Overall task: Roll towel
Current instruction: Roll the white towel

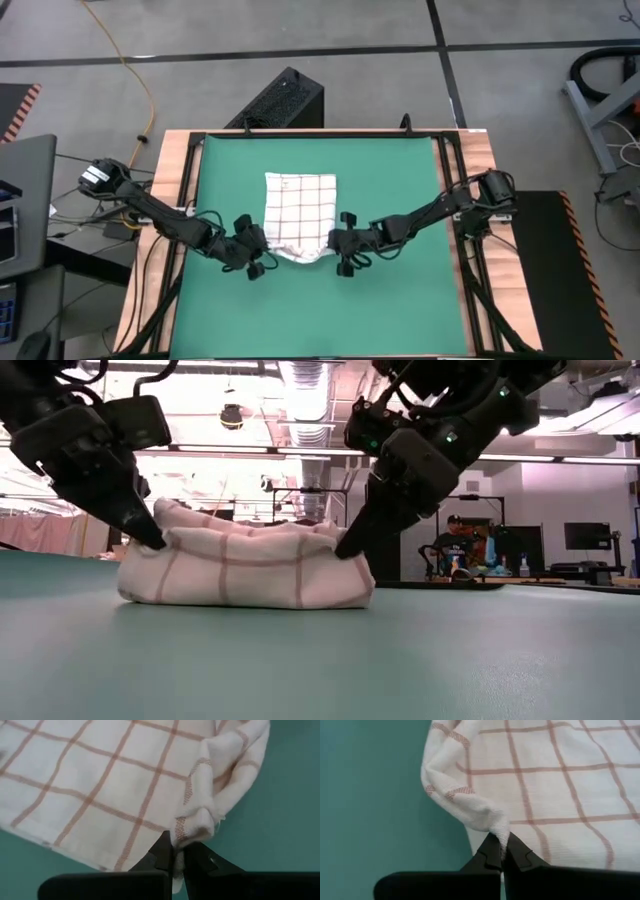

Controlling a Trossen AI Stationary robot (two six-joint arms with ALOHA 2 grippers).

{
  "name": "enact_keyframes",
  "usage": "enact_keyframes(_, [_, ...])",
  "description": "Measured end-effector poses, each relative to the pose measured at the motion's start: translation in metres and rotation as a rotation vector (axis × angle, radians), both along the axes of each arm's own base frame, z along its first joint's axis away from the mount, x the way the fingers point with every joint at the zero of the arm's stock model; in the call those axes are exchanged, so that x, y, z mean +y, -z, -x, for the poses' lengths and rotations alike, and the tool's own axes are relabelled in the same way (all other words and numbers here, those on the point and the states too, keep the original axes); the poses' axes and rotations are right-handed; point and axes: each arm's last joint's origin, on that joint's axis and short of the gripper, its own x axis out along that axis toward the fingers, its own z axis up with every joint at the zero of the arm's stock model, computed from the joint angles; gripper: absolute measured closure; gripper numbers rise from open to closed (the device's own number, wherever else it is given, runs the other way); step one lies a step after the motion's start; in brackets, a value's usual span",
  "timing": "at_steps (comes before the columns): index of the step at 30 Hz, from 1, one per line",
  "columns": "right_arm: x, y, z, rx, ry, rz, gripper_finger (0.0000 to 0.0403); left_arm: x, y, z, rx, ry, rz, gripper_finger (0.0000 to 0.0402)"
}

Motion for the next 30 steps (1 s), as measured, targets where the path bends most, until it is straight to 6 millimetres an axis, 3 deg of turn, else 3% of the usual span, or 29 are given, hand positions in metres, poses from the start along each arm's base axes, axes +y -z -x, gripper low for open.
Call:
enact_keyframes(5, [-0.011,0.008,0.003,0.023,0.031,-0.003,0.0394,0.004,0.003,0.001,0.023,-0.03,0.042,0.0395])
enact_keyframes(13, [-0.023,0.019,0.009,0.056,0.056,-0.006,0.0394,0.013,0.031,0.016,-0.017,-0.1,0.094,0.0395])
enact_keyframes(30, [-0.028,0.029,0.016,0.036,0.072,-0.03,0.0394,0.018,0.045,0.027,0.002,-0.132,0.146,0.0387])
